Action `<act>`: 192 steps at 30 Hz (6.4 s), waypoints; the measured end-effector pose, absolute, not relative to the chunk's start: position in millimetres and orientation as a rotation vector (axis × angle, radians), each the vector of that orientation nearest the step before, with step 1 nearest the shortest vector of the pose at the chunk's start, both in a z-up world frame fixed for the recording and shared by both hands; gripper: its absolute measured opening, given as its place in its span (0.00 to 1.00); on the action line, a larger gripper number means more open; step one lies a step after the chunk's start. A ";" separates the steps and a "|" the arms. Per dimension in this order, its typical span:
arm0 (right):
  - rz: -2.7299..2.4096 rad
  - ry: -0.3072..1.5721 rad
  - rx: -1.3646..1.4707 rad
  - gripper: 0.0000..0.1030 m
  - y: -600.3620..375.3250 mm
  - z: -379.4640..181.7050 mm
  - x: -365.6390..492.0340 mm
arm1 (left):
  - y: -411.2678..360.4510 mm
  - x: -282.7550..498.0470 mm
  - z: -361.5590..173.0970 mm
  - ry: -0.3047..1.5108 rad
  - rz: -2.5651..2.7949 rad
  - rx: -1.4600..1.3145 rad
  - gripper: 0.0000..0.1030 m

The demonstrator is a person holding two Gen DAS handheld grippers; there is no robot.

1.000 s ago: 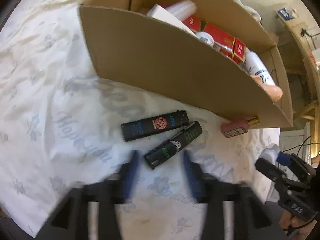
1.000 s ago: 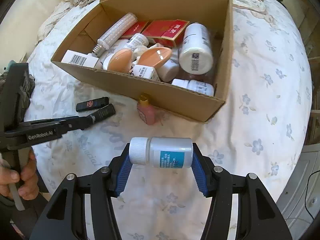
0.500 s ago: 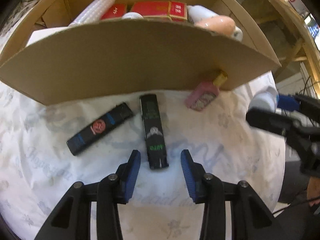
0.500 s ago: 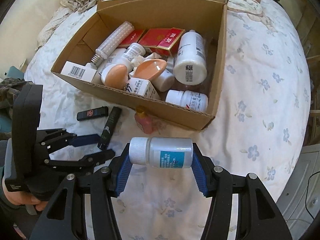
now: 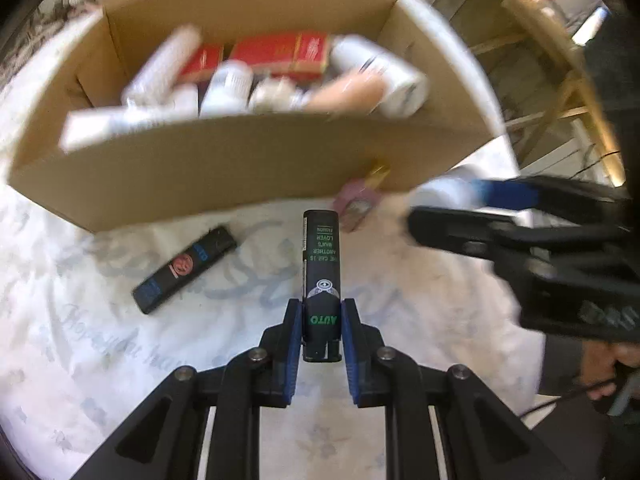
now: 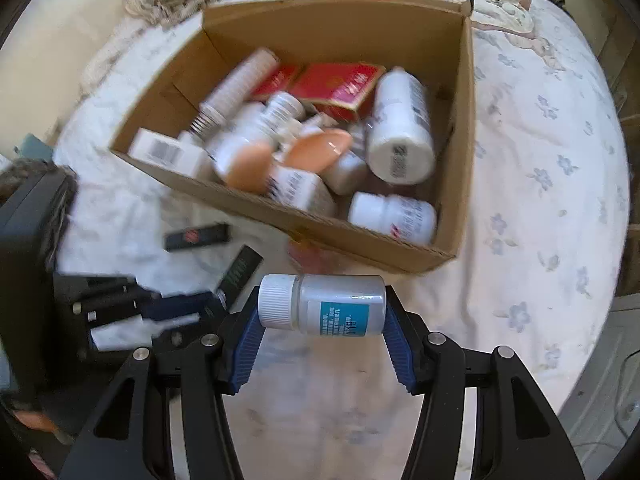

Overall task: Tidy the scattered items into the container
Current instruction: 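Lower the lighter and pill bottle into the box and open both tools, then grasp the second black lighter with the left tool, then lift the lighter with the left tool while the right tool grasps the pink perfume bottle, then lower the lighter and perfume bottle into the box and open both tools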

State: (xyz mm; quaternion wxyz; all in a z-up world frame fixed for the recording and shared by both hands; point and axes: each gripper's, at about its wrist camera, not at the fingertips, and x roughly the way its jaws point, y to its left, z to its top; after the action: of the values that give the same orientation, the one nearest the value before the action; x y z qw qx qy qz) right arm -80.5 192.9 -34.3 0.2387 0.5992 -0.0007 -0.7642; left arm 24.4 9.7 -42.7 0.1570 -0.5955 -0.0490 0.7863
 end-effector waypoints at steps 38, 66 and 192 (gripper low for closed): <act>-2.264 -0.458 1.421 0.64 205.1 -5.8 -148.7 | -14.5 -108.3 -6.4 -0.101 2.621 -1.511 0.20; -2.292 -0.601 1.317 0.86 242.2 28.2 -124.4 | -67.3 -49.3 -0.8 -0.348 2.670 -1.776 0.78; -2.411 -0.310 1.381 0.84 192.1 9.8 -138.6 | -39.9 -104.3 3.9 -0.664 2.660 -1.433 0.80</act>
State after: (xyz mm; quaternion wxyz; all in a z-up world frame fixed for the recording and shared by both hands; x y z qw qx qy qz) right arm -138.6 192.1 9.8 0.1722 0.4867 -0.1091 -0.8495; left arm -104.3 -39.9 3.9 0.0239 -0.4631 -0.2147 0.8596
